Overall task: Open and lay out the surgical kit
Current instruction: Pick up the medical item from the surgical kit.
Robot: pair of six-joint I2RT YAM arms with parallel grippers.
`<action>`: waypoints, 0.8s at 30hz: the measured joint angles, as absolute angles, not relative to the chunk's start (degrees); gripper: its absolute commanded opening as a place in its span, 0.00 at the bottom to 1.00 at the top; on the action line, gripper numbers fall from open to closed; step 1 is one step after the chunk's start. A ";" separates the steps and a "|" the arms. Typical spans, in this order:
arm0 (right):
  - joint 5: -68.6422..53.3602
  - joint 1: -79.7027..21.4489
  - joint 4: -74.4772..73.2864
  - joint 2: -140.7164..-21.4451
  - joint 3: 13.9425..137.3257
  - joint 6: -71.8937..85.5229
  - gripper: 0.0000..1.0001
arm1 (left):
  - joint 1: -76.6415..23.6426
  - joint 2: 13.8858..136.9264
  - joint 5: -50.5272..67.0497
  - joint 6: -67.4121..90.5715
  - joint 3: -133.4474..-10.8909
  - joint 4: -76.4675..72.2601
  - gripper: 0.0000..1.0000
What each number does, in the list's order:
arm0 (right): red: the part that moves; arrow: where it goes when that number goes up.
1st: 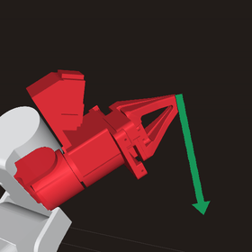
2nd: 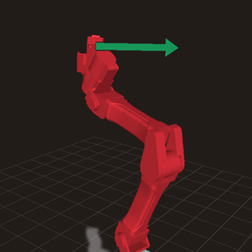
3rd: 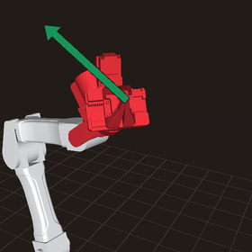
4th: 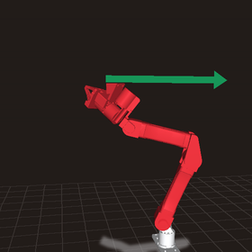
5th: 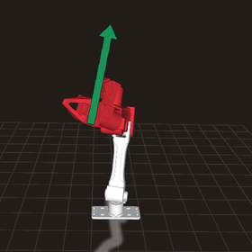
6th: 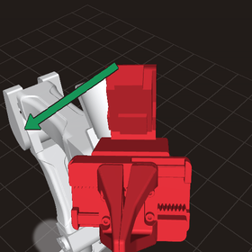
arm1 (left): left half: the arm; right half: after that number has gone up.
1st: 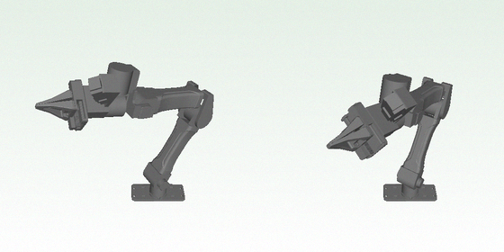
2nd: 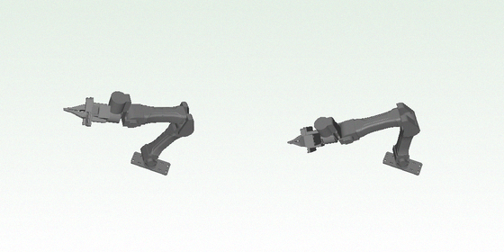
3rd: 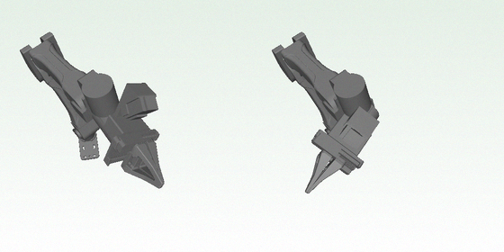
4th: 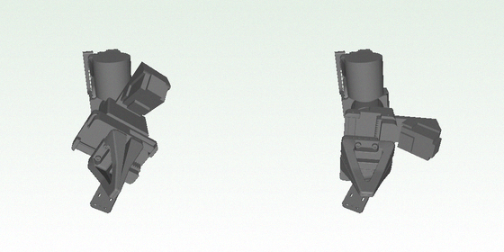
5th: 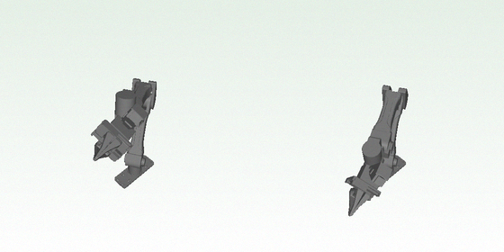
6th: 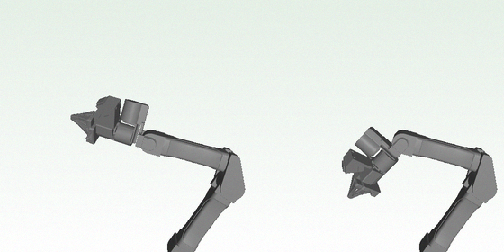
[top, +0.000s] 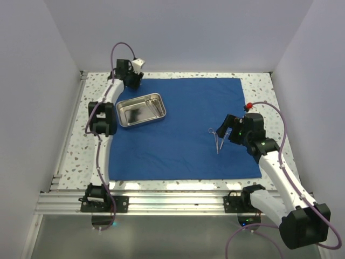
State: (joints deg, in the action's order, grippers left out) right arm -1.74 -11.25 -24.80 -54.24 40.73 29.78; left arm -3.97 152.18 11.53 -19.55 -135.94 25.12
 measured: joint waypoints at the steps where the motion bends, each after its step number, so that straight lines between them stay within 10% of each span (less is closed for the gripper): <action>1: -1.87 -11.25 -24.80 -54.24 40.73 29.78 0.99 | -3.99 152.40 10.90 -19.59 -136.29 24.97 0.59; 15: -3.03 -11.25 -24.77 -54.37 40.73 29.78 0.99 | -3.53 155.85 8.45 -19.92 -143.70 29.78 0.78; 24: -4.16 -11.25 -24.69 -54.35 40.64 29.78 0.99 | -2.81 156.24 14.04 -20.29 -145.34 36.38 0.70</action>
